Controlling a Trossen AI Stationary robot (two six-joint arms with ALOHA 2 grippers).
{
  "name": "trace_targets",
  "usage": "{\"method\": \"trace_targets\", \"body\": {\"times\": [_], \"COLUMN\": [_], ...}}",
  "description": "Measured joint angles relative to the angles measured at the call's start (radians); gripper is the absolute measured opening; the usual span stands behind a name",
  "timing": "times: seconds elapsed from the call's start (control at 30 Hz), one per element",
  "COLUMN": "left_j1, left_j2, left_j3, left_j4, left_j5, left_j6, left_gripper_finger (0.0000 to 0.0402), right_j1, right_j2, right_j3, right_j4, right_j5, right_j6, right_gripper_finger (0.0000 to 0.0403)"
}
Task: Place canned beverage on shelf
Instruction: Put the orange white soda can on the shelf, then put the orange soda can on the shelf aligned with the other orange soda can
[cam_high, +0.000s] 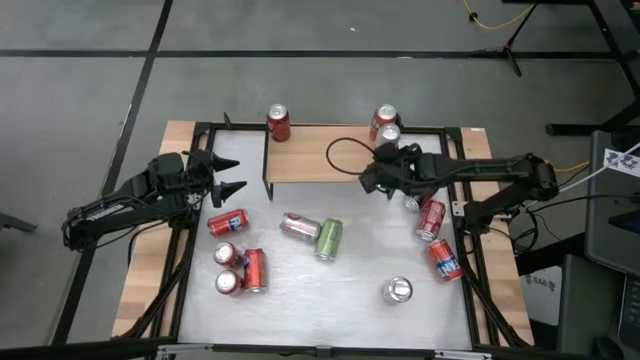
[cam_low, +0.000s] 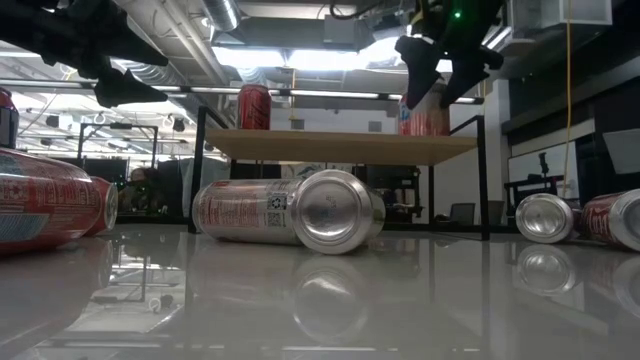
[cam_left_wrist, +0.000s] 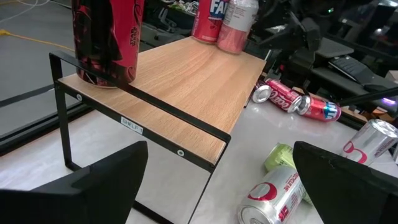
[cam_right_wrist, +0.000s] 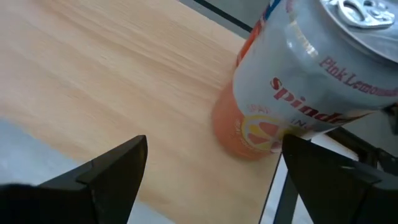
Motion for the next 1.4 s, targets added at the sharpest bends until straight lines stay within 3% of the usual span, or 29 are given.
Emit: {"method": "trace_targets", "body": {"times": [0.33, 0.7, 0.97, 1.13, 1.27, 1.4], "left_j1": [0.000, -0.034, -0.180, -0.283, -0.367, -0.458], "left_j2": [0.000, 0.008, 0.085, 0.187, 0.292, 0.413], "left_j3": [0.000, 0.000, 0.001, 0.055, 0.158, 0.302], "left_j4": [0.009, 0.122, 0.253, 0.234, 0.151, -0.038], "left_j5": [0.029, 0.229, 0.178, 0.147, 0.111, 0.064], "left_j6": [-0.006, -0.187, -0.311, -0.377, -0.430, -0.522], "left_gripper_finger": [0.0396, 0.0396, 0.0396, 0.0396, 0.0396, 0.0396], "right_j1": [0.005, 0.122, 0.206, 0.235, 0.248, 0.255], "right_j2": [0.000, 0.000, 0.000, 0.000, 0.000, 0.000], "right_j3": [0.000, 0.000, 0.000, 0.000, 0.000, 0.000], "right_j4": [0.003, 0.010, 0.059, 0.101, 0.111, 0.113], "right_j5": [-0.029, -0.035, -0.035, -0.038, -0.039, -0.039], "right_j6": [-0.014, 0.024, 0.041, 0.040, 0.040, 0.040], "right_gripper_finger": [0.0363, 0.0363, 0.0363, 0.0363, 0.0363, 0.0363]}}
